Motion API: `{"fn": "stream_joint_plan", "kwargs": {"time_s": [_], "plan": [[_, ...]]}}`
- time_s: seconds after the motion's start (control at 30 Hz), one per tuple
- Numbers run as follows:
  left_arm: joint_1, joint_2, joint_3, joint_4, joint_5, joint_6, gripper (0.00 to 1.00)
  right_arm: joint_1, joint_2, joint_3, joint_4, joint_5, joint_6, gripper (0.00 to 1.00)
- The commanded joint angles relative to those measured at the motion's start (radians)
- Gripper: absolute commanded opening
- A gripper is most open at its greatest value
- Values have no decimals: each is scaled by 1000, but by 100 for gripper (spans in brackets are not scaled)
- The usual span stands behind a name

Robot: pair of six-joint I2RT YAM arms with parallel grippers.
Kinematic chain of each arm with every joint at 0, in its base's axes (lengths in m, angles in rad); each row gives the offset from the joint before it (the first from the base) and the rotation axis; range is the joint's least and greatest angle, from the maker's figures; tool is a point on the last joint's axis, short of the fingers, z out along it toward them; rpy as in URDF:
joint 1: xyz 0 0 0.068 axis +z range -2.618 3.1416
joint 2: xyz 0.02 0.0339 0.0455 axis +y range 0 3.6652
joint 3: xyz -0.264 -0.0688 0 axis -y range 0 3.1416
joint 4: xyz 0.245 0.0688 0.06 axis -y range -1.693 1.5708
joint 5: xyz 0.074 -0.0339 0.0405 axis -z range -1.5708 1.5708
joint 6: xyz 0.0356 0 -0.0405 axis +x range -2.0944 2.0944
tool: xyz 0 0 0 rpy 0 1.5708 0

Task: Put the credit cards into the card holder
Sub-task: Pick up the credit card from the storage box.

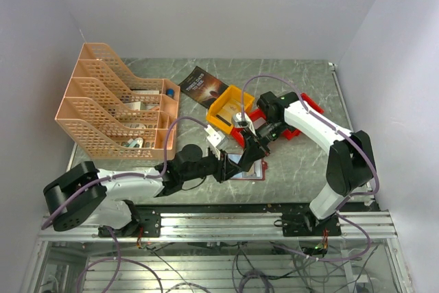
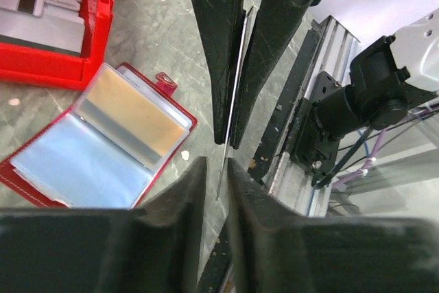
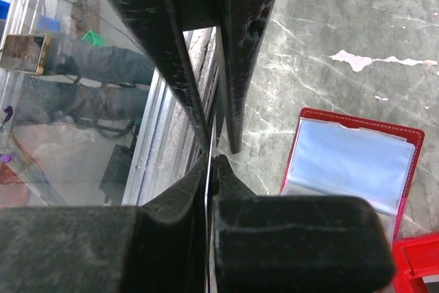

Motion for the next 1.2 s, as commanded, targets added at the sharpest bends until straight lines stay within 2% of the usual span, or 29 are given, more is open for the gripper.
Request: {"fn": "stream_joint_plan", "kwargs": {"time_s": [0.0, 0.03, 0.07, 0.17, 0.23, 0.27, 0.37, 0.5, 0.7, 0.8, 0.93, 0.97, 1.0, 1.07, 1.1, 1.17], "plan": [[5, 32, 35, 78, 58, 9, 16, 9, -25, -7, -8, -9, -14, 0], [6, 37, 38, 80, 62, 5, 8, 9, -25, -7, -7, -8, -11, 0], [8, 41, 39, 80, 65, 5, 7, 9, -27, -7, -5, -7, -8, 2], [9, 40, 27, 94, 78, 1, 7, 9, -34, -8, 14, 0, 16, 17], [12, 25, 3, 115, 78, -6, 7, 6, -49, -11, 47, 22, 54, 33], [15, 15, -13, 128, 77, -13, 7, 0, -60, -12, 63, 28, 72, 38], [20, -26, -72, 184, 71, -36, 7, -38, -95, -20, 93, 15, 115, 43], [21, -67, -135, 271, 64, -66, 7, -87, -101, -23, 95, -25, 138, 44], [20, -75, -143, 302, 61, -76, 7, -94, -91, -32, 103, -96, 175, 40], [20, -74, -139, 308, 58, -77, 7, -94, -66, -35, 76, -120, 148, 28], [21, -73, -142, 318, 48, -85, 7, -94, -43, -33, 22, -148, 92, 3], [21, -73, -146, 323, 43, -90, 7, -94, -39, -35, 18, -154, 87, 0], [23, -74, -149, 329, 37, -98, 9, -93, -39, -38, 18, -157, 87, 0], [32, -81, -165, 356, 26, -128, 30, -92, -41, -49, 34, -151, 100, 0], [39, -86, -176, 378, 20, -150, 44, -91, -43, -56, 45, -145, 109, 0], [74, -97, -191, 407, 26, -206, 59, -82, -47, -67, 67, -126, 128, 0]]}}
